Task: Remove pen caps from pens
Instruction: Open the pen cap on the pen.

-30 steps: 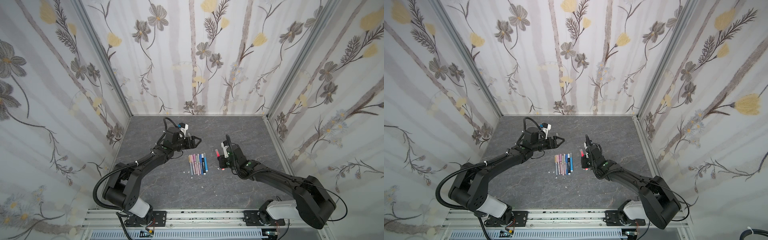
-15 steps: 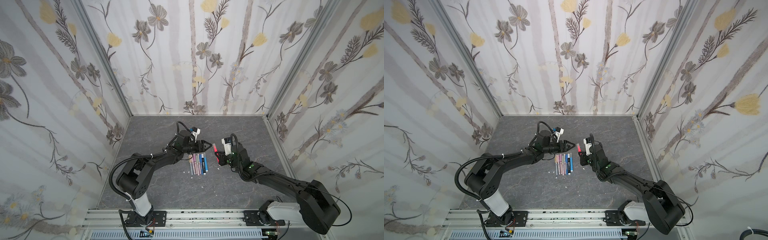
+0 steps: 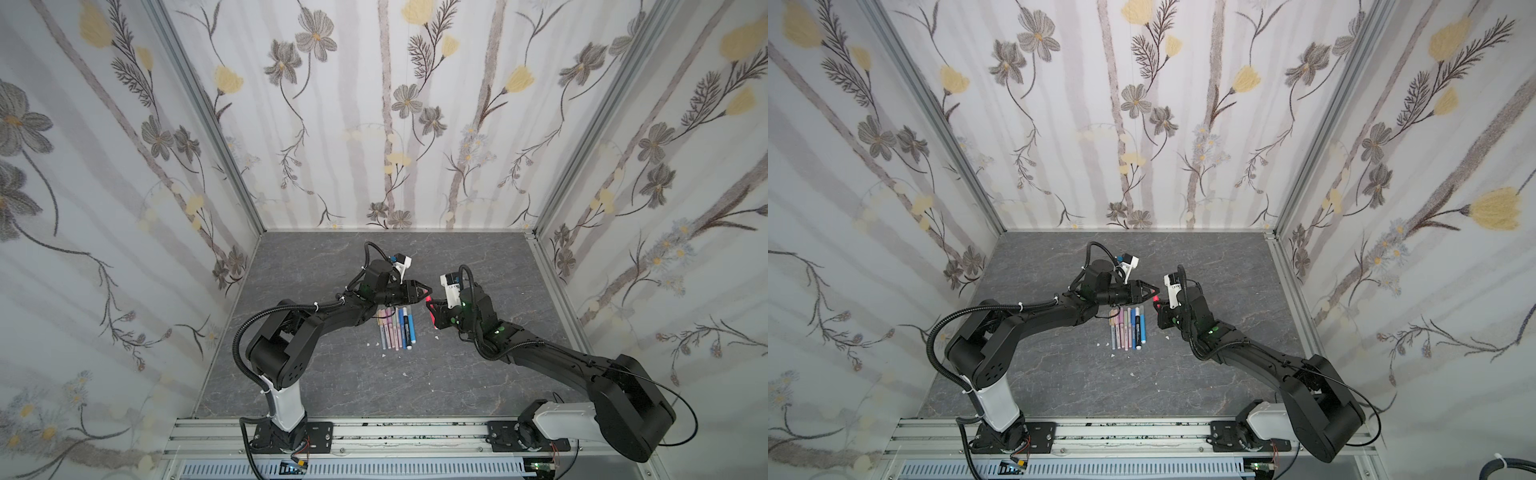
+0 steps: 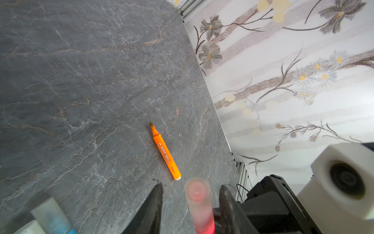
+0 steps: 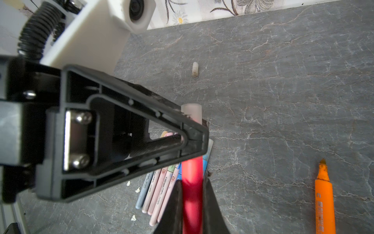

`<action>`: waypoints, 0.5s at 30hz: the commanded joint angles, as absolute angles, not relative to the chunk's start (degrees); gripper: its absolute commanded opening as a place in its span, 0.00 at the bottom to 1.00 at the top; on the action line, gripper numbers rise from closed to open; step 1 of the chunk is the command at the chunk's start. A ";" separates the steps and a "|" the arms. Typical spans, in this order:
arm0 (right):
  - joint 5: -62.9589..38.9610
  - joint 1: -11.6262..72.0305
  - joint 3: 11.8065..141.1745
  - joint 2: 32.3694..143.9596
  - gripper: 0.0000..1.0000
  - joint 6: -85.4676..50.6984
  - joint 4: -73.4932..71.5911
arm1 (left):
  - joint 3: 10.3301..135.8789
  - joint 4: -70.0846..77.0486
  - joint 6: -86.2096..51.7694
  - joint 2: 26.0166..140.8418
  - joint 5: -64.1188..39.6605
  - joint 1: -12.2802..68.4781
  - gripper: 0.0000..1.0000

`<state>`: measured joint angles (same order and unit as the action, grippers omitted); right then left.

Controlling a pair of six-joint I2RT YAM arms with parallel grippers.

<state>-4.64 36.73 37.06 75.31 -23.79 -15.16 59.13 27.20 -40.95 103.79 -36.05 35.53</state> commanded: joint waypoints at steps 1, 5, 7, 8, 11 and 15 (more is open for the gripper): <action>-5.60 36.80 37.64 75.69 0.02 -23.99 -17.75 | 59.80 28.92 -41.42 104.20 -36.06 35.51 0.39; -5.80 36.75 37.62 75.81 0.02 -24.03 -17.84 | 59.74 28.48 -41.16 104.17 -35.44 35.55 0.36; -5.80 36.75 37.62 75.85 0.02 -24.02 -17.80 | 59.97 27.90 -40.76 104.08 -34.79 35.57 0.34; -5.80 36.74 37.62 75.86 0.02 -24.02 -17.76 | 60.03 27.61 -40.54 104.00 -34.49 35.52 0.34; -5.92 36.76 37.62 75.92 0.02 -24.07 -17.69 | 60.27 27.16 -40.12 104.10 -33.98 35.56 0.31; -6.01 36.81 37.47 75.78 0.02 -24.25 -17.89 | 60.47 27.07 -40.08 104.33 -34.17 35.57 0.26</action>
